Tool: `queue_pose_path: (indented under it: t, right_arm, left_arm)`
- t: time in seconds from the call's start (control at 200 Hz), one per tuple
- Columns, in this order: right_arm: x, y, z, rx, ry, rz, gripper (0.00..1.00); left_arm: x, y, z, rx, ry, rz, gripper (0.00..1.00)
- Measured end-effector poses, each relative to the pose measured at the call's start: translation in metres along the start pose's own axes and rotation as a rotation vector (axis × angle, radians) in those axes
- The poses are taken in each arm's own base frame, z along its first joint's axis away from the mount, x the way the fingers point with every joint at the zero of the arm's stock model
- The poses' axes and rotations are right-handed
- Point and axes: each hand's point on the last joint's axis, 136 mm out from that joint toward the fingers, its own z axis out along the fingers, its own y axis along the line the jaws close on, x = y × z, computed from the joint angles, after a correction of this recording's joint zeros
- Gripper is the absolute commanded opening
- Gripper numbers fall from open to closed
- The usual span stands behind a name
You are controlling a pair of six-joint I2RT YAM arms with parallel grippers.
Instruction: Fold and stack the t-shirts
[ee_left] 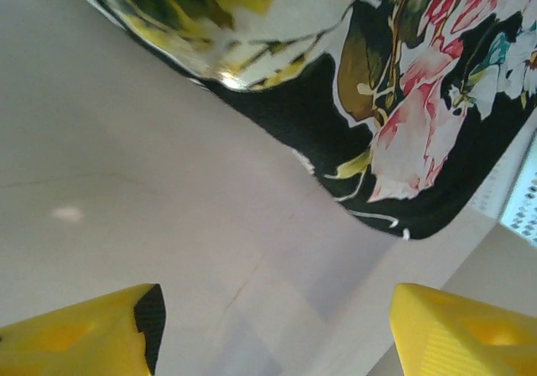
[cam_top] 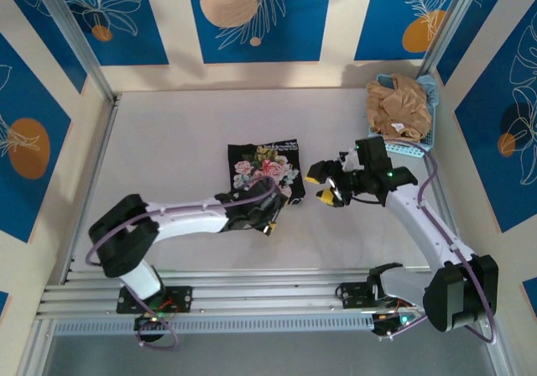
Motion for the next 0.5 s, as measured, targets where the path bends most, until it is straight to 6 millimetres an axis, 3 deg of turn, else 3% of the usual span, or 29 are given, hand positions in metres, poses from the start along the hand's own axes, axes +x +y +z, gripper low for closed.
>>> queue_pose_path:
  t: [0.2,0.315,0.5]
  right_arm:
    - [-0.004,0.001,-0.003,-0.034,0.005,-0.001,0.70]
    - [-0.002,0.002,-0.003,-0.045,0.016,-0.008,0.69]
    - [0.000,0.001,-0.002,-0.054,0.033,-0.002,0.69]
  left_arm:
    - [-0.005,-0.009,0.034,0.091,-0.070,-0.081,0.71]
    - [-0.009,-0.014,0.043,0.123,-0.098,-0.104,0.63]
    - [-0.010,-0.037,0.055,0.227,-0.121,-0.140,0.60]
